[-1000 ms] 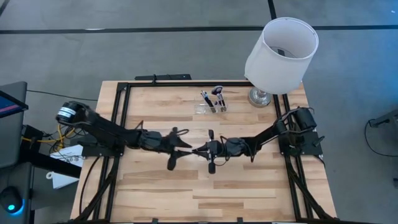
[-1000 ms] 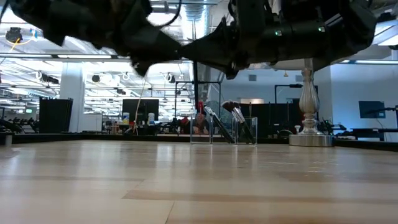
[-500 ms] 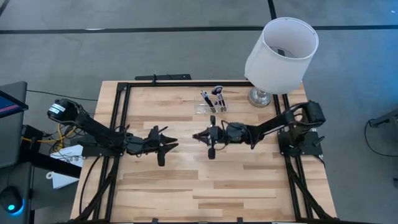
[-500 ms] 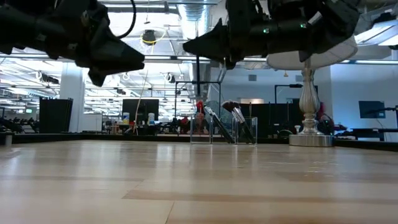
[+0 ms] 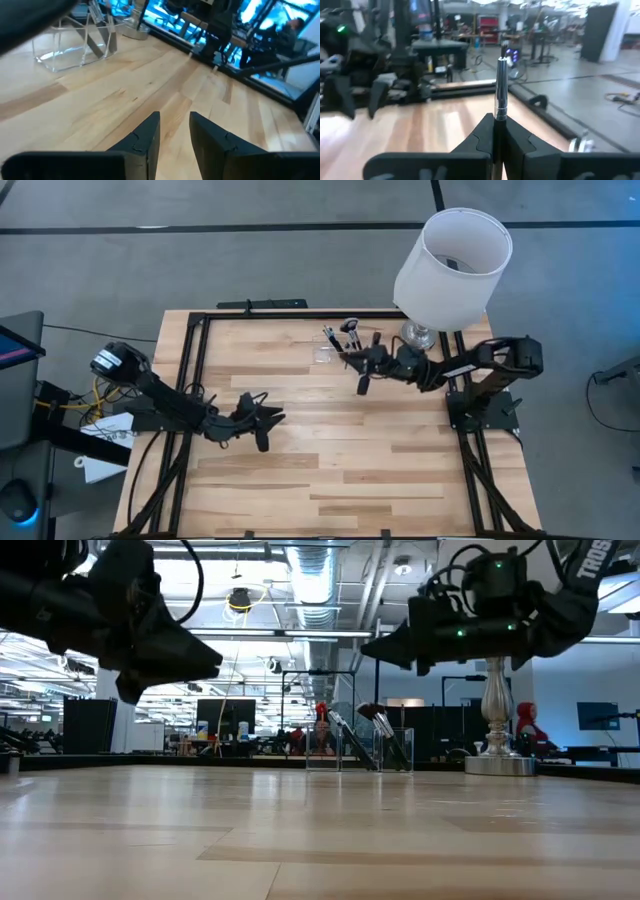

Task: Put items in baskets/containers
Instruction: Put the silver liner brush into the transparent organizer

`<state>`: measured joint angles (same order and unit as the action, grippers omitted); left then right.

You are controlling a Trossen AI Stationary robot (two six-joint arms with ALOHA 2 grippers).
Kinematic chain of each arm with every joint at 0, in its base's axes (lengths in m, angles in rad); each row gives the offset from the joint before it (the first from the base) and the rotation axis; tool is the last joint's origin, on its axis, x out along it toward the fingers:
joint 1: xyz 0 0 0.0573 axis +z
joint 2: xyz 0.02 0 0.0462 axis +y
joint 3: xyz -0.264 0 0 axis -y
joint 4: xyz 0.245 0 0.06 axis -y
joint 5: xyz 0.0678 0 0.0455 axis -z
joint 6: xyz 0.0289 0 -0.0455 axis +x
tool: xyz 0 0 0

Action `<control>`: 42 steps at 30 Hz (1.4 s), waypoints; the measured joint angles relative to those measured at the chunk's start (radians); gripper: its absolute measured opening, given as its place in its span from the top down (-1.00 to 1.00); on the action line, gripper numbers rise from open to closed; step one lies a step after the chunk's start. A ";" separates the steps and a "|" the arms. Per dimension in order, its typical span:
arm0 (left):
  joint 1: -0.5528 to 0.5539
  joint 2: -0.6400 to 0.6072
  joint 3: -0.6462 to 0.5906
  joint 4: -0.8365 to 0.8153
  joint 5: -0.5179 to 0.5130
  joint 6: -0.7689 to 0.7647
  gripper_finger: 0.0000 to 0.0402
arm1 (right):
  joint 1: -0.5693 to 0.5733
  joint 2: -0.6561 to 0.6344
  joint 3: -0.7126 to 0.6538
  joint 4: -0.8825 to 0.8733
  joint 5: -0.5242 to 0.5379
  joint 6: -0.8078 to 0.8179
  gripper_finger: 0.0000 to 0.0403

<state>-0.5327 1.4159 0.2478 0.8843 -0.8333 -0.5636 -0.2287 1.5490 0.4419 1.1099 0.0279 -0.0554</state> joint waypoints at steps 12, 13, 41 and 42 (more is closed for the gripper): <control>0.001 0.154 0.082 0.066 -0.012 -0.046 0.49 | -0.147 0.121 0.104 0.036 -0.123 -0.032 0.94; 0.001 0.161 0.091 0.066 -0.009 -0.043 0.49 | -0.157 0.133 0.120 0.035 -0.138 -0.027 0.96; 0.016 0.190 0.133 0.083 0.001 0.095 0.49 | -0.215 0.186 0.306 -0.393 -0.131 -0.033 0.91; 0.020 0.190 0.133 0.084 0.001 0.095 0.49 | -0.218 0.186 0.306 -0.401 -0.131 -0.032 0.87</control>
<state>-0.5123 1.6054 0.3809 0.9684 -0.8327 -0.4683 -0.4465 1.7351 0.7479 0.7093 -0.1032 -0.0873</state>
